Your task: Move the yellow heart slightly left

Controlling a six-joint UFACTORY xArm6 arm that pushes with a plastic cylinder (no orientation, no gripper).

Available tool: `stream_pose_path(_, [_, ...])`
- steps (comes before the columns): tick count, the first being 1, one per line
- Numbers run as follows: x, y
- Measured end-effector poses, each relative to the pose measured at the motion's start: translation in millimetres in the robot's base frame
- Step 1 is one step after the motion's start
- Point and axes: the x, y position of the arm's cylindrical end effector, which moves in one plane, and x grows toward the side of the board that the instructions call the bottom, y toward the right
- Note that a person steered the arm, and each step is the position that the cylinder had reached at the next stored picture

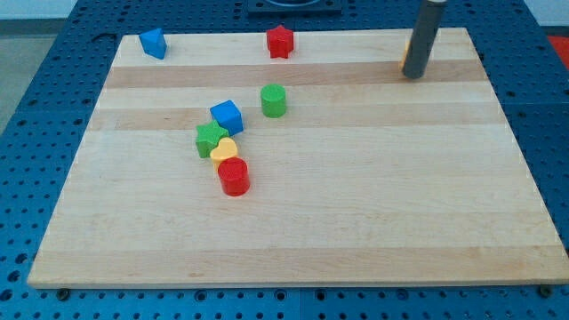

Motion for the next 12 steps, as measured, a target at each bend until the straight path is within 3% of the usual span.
stream_pose_path(2, [-66.2,12.8])
stream_pose_path(3, [-62.0,11.2])
stream_pose_path(5, [19.1,-7.6])
stream_pose_path(7, [19.1,-7.6])
stream_pose_path(9, [110.3,4.4])
stream_pose_path(10, [118.2,-10.0])
stream_pose_path(12, [140.0,-102.3])
